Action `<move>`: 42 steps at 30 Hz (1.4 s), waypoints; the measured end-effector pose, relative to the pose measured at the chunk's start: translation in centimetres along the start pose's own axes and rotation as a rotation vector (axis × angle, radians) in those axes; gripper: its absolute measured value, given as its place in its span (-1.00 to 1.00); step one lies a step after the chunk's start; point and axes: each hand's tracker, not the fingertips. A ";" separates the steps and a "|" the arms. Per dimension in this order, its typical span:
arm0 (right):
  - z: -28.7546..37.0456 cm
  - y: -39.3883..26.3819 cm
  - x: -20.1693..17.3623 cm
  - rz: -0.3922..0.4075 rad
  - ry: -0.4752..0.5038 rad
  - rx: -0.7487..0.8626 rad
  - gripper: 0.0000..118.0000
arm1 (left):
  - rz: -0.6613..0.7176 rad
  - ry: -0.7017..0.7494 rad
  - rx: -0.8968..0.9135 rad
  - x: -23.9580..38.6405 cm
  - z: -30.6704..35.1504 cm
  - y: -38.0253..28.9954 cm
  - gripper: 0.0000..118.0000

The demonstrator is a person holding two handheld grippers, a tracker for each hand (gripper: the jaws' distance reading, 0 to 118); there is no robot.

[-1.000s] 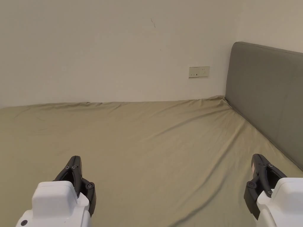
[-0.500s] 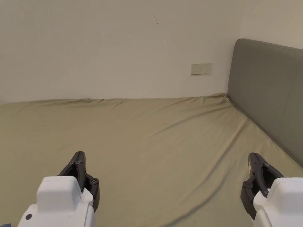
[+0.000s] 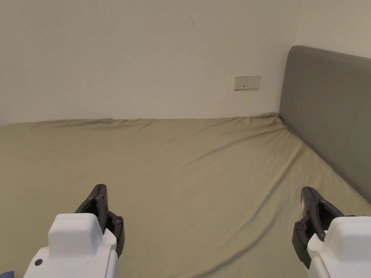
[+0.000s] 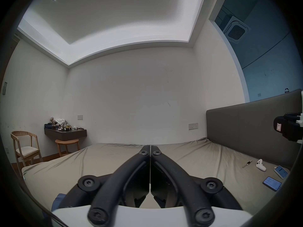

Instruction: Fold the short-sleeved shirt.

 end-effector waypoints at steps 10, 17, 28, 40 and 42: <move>0.0 -0.1 -0.2 0.005 0.002 -0.006 -0.97 | -0.006 -0.004 -0.007 0.1 0.0 -0.1 -0.89; 0.1 -0.1 0.0 -0.005 -0.004 0.003 0.16 | 0.015 0.014 0.010 -0.1 0.0 0.0 0.01; 0.5 0.0 0.0 -0.010 -0.015 0.051 1.00 | 0.025 0.019 0.034 -0.3 0.4 0.0 1.00; 0.5 -0.2 -0.1 -0.011 -0.005 0.041 1.00 | 0.030 0.019 0.019 -0.4 0.3 -0.2 1.00; 0.6 -0.2 -0.2 -0.009 -0.004 0.041 1.00 | 0.030 0.018 0.018 -0.4 0.4 -0.2 1.00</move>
